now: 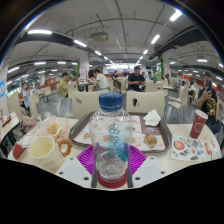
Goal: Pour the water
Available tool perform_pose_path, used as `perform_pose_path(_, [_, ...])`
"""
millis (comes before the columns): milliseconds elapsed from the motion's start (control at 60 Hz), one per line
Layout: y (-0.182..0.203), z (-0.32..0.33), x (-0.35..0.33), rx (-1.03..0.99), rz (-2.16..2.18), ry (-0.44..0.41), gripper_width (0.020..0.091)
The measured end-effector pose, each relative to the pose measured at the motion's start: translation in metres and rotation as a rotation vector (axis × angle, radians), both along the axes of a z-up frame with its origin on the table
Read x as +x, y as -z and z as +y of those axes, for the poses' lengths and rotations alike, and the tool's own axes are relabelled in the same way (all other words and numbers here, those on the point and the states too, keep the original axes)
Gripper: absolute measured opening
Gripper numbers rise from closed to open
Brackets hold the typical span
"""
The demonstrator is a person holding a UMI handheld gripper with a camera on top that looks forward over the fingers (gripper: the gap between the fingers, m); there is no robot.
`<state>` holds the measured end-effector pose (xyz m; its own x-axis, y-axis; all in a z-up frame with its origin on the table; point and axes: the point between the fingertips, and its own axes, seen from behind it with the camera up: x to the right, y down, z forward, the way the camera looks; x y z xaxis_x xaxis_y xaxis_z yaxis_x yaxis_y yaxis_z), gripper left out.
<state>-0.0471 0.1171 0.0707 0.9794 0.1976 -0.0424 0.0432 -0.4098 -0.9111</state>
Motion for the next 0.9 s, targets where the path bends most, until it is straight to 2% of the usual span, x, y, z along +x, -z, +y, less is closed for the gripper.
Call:
perform_pose_path(117, [0.004,-0.006,0.0,0.021,-0.033,-0.017,0.041])
perform_pose_path(317, [0.008,-0.008,0.004,-0.02,-0.04,-0.001,0.057])
perform_pose_path(350, [0.009,-0.012,0.005,-0.039,-0.05,0.003,0.0644])
perform_pose_path(383, [0.007,-0.016,0.006,-0.051,-0.055,0.007,0.0761])
perform_pose_path(400, [0.006,-0.019,0.006,-0.058,-0.055,0.006,0.0842])
perform_pose_path(417, [0.004,-0.023,0.006,-0.066,-0.056,0.005,0.0867])
perform_pose_path(450, [-0.002,-0.031,0.007,-0.078,-0.058,0.007,0.0823])
perform_pose_path(517, [-0.018,-0.05,0.008,-0.097,-0.053,0.025,0.0862])
perform_pose_path(750, [-0.065,-0.152,0.005,-0.225,-0.041,0.111,0.0846])
perform_pose_path(900, [-0.081,-0.201,-0.001,-0.268,-0.029,0.164,0.085])
